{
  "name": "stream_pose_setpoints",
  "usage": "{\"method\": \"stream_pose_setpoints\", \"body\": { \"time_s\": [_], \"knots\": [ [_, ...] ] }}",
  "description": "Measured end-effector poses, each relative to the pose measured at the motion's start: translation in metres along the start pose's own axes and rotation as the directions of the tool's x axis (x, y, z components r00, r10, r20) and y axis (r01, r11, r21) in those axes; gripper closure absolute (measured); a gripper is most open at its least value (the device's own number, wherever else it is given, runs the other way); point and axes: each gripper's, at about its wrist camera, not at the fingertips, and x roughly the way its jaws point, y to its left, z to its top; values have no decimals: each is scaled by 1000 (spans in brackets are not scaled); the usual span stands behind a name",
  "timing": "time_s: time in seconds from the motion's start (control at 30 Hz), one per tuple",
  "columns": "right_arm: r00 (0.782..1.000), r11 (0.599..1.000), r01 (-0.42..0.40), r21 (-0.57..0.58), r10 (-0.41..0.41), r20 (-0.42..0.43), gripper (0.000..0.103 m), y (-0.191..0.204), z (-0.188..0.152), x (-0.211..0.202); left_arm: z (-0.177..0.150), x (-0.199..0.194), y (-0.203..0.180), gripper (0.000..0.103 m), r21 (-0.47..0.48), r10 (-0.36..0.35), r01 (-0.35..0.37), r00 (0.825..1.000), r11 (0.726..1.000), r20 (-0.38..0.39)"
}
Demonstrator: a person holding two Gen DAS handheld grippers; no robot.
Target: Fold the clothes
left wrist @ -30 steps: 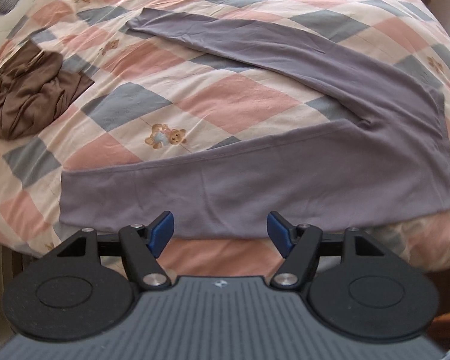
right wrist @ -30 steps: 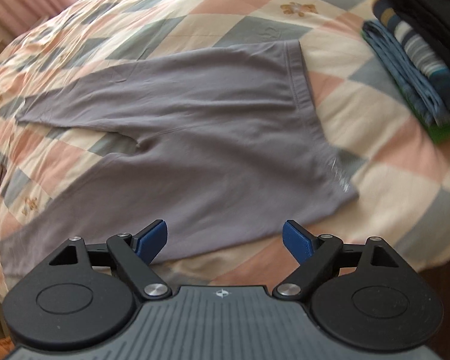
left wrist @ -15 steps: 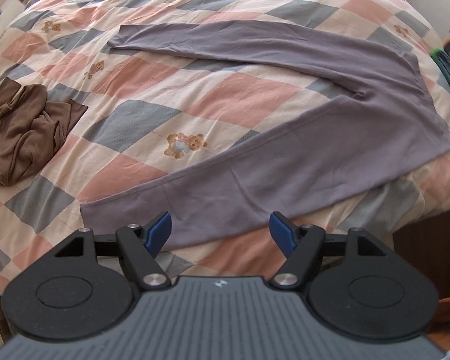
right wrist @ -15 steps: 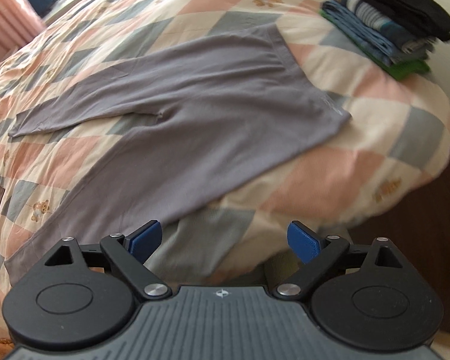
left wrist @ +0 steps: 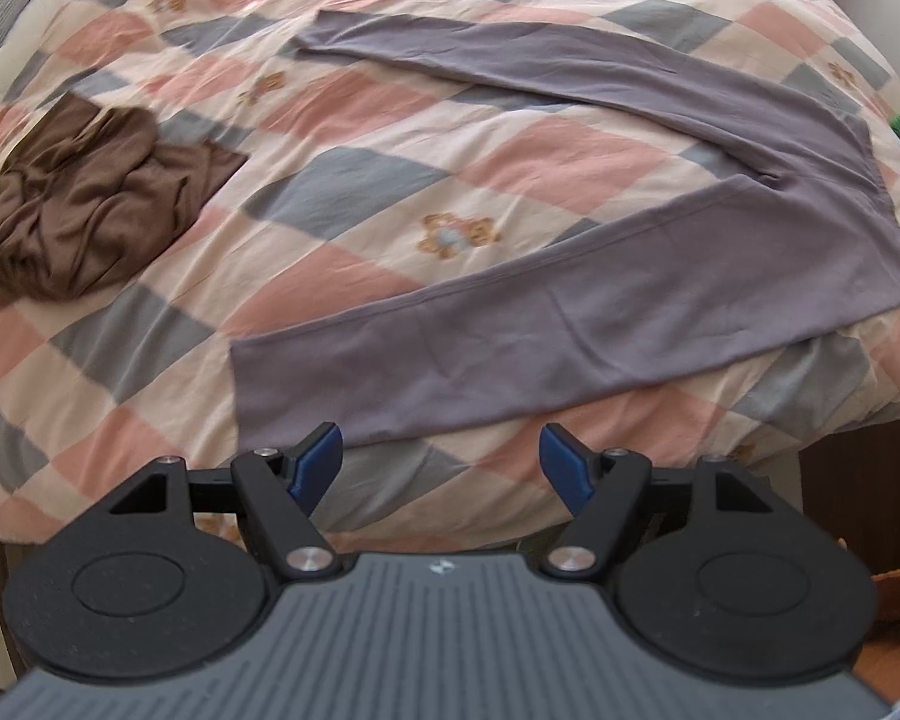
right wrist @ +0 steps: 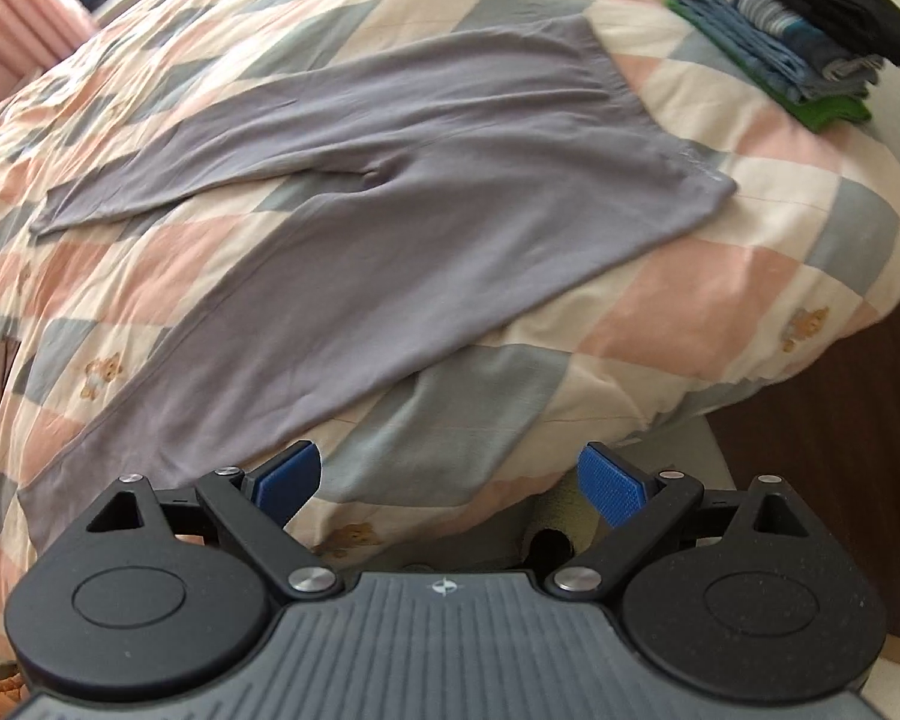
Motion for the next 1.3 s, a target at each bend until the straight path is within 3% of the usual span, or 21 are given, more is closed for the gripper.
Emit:
{"method": "stream_pose_setpoints", "body": {
  "time_s": [0.23, 0.73, 1.3],
  "knots": [
    [1000, 1000, -1, -30, 1, -2, 7, 16, 6, 3, -2, 4, 10, 33, -24, -3, 3, 1000, 1000, -13],
    [999, 999, 37, 39, -38, 24, 6, 2, 14, -2, 27, 15, -7, 32, 57, -42, 41, 999, 998, 7],
    [999, 999, 37, -31, -37, 6, 6, 37, 26, 12, 29, 32, 17, 31, 2, -30, 30, 999, 1000, -37]
  ]
}}
